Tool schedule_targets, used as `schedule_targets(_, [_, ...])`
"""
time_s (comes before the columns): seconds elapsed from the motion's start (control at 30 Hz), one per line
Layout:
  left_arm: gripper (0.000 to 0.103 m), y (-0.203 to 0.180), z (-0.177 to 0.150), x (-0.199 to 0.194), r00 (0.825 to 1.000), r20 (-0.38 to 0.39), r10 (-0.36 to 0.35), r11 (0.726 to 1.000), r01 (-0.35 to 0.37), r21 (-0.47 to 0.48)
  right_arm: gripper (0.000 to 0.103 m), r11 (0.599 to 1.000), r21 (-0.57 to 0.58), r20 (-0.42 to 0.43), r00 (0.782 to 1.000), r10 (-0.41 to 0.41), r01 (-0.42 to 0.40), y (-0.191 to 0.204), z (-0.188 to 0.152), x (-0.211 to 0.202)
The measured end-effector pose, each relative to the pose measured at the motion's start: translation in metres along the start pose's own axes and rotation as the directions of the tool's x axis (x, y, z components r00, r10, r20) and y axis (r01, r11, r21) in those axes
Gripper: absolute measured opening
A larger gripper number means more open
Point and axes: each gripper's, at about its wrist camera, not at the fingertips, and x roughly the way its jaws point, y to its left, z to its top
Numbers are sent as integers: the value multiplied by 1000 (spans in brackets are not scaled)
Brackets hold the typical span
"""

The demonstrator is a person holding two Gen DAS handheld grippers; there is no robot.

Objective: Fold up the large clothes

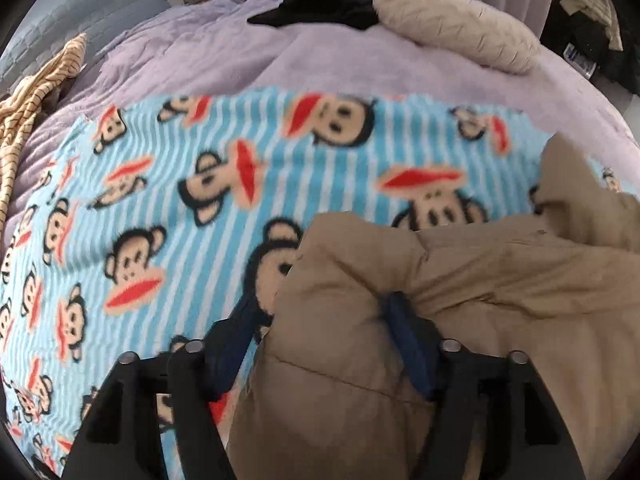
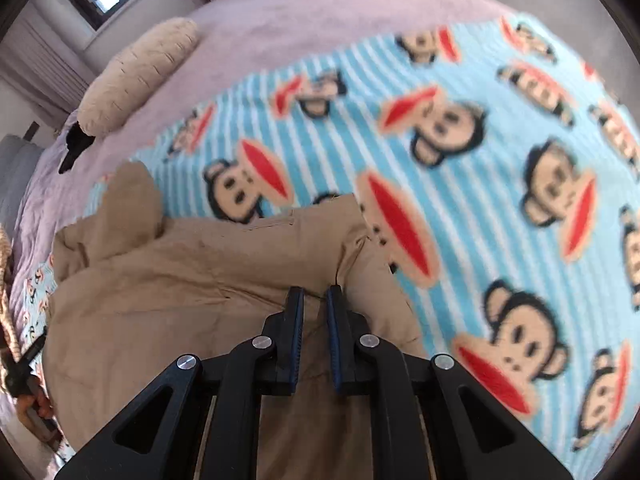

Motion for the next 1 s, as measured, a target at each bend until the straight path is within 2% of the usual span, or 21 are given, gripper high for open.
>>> schedule_targets(0.1, [69,2,2,5,1000,-28,-12,999,11,-50,13,999,-30,-2,999,-33,32,9,5,19])
schedule_targets(0.2, [69,11,3,-15,999,-40,-20,998,18,-55,14,997,-37,-12,998,-67,67,17,11,16])
schedule_targets(0.27, [69,20,-1,-36,998,-29,-52,997,50,-50,18,997,-42,-7,998,-65,64,19,8,5])
schedule_targets(0.3, [69,26,-6,-46,997,-26,-72,996,70,-53,25,998,-39,-2,999,-50,50,19,5,-4])
schedule_targets(0.33, [69,35,-14,-59,995,-28,-93,994,91,-62,34,999,-33,5,999,-37,37,18,3,-10])
schedule_targets(0.43, [69,51,-38,-83,992,-51,-117,989,112,-100,51,1000,9,34,999,9,-9,12,-16,-38])
schedule_targets(0.57, [69,73,-80,-108,987,-83,-139,973,120,-197,56,997,61,35,998,48,-50,10,-46,-65])
schedule_targets(0.67, [69,77,-109,-118,982,-103,-158,963,131,-235,58,994,78,25,997,74,-76,11,-71,-83])
schedule_targets(0.77, [69,78,-134,-118,971,-139,-194,951,151,-270,63,991,89,10,995,100,-101,11,-96,-98])
schedule_targets(0.87, [69,77,-155,-115,949,-165,-270,919,202,-337,72,988,94,-17,992,125,-123,13,-118,-107])
schedule_targets(0.93, [69,72,-167,-114,931,-172,-321,900,243,-363,73,983,106,-40,987,153,-148,12,-135,-109])
schedule_targets(1.0, [69,62,-178,-112,921,-183,-345,898,267,-350,73,980,116,-54,984,168,-161,12,-149,-111])
